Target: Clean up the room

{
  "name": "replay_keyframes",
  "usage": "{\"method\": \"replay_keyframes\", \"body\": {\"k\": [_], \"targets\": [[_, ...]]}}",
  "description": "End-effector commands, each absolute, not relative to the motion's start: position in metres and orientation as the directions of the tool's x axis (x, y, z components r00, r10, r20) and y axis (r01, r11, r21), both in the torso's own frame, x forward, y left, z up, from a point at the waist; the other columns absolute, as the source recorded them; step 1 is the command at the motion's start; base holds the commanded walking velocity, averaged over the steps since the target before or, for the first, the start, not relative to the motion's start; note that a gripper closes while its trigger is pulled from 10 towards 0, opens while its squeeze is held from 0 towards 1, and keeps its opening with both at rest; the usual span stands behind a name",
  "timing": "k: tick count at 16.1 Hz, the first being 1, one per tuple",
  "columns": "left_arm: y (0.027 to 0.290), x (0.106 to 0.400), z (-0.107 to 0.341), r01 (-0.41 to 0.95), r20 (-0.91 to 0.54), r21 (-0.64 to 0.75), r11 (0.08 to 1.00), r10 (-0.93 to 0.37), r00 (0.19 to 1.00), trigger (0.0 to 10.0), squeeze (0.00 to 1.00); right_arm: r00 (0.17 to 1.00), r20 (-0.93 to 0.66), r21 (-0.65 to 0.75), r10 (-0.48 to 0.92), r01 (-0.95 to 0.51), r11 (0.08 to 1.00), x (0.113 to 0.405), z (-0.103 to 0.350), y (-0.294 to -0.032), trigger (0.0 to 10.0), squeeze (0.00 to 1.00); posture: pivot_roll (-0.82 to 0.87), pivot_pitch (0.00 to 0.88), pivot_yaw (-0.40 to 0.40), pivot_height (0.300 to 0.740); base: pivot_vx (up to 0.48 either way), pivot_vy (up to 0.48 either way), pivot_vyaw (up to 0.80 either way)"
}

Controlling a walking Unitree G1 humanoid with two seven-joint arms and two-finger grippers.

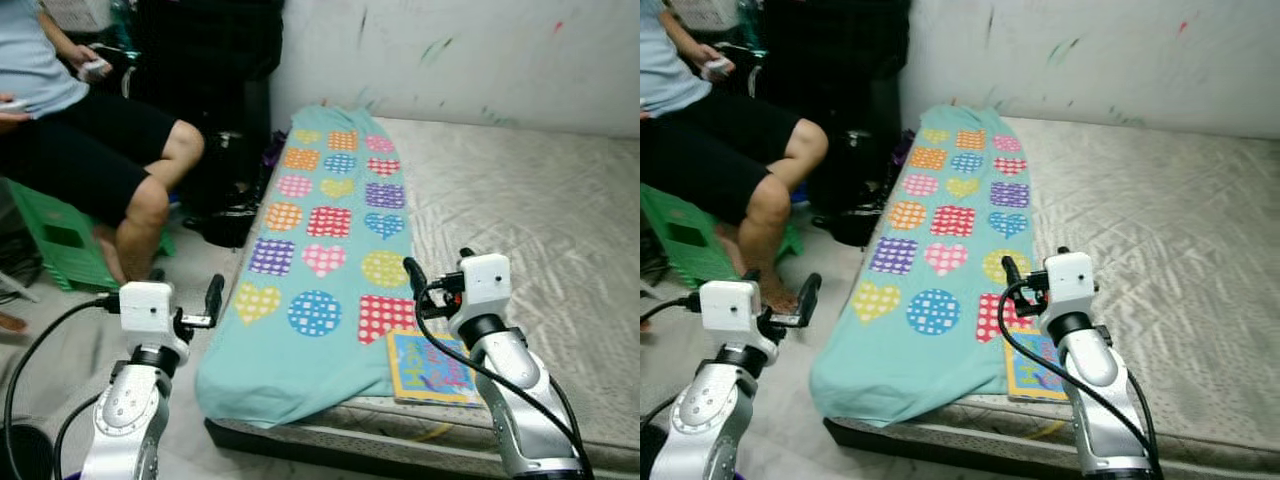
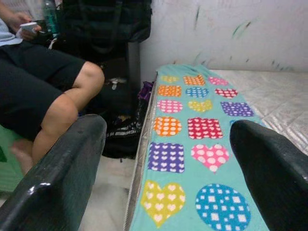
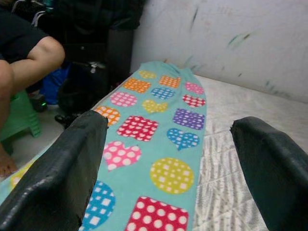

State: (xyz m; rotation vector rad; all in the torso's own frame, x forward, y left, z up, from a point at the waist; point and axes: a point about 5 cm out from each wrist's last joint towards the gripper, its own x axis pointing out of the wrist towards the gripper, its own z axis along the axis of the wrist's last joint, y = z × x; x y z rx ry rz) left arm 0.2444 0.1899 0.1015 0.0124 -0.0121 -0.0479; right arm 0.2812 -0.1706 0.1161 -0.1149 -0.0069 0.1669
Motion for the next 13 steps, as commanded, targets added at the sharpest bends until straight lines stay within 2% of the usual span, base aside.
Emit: {"method": "replay_keyframes", "body": {"k": [1, 13], "targets": [[0.1878, 0.2456, 0.106, 0.056, 0.023, 0.015, 0.998, -0.057, 0.998, 10.0, 0.0, 0.988, 0.002, -0.119, 0.156, -0.155, 0.981, 0.2803, 0.1199, -0.1751, 10.0, 0.0, -0.05, 0.0, -0.014, 0.74, 0.0, -0.24, 0.0], [0.1798, 0.2415, 0.1058, 0.087, 0.005, 0.012, 0.996, -0.087, 0.996, 10.0, 0.0, 0.987, -0.015, -0.109, 0.157, -0.158, 0.981, 0.2802, 0.1192, -0.1705, 10.0, 0.0, -0.04, 0.018, -0.014, 0.74, 0.0, -0.243, 0.0]]}}
